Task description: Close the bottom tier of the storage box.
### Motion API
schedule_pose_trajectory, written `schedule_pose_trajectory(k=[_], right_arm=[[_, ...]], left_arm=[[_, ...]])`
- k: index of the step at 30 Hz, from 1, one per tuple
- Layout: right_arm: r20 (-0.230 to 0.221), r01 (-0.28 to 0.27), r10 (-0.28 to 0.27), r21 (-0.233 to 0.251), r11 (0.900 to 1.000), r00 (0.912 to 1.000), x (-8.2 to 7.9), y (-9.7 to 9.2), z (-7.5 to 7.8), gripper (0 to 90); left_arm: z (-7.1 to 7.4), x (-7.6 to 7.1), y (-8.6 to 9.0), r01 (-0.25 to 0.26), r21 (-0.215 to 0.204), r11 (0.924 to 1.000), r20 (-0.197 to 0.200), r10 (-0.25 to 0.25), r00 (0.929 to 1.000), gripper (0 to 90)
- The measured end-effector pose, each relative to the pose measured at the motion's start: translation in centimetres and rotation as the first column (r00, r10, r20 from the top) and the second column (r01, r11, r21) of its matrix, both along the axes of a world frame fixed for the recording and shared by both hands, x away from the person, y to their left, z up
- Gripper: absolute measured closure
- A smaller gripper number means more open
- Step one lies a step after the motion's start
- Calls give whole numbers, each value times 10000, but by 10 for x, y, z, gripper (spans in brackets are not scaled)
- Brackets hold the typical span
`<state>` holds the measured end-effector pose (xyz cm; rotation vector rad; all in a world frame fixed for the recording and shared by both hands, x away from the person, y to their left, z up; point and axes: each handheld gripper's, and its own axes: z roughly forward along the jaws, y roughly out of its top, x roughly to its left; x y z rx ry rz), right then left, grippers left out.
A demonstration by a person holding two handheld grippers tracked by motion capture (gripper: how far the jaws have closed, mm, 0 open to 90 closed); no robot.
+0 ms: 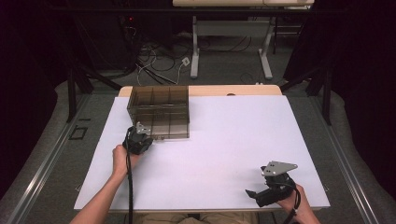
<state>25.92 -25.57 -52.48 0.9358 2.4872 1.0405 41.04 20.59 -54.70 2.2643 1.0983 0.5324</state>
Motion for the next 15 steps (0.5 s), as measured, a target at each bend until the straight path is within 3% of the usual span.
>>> schedule_pose_trajectory(k=[15], right_arm=[[18, 33, -33, 65, 10000, 10000, 0, 0, 0, 0]], left_arm=[[-4, 3, -5, 27, 63, 10000, 44, -27, 10000, 900]])
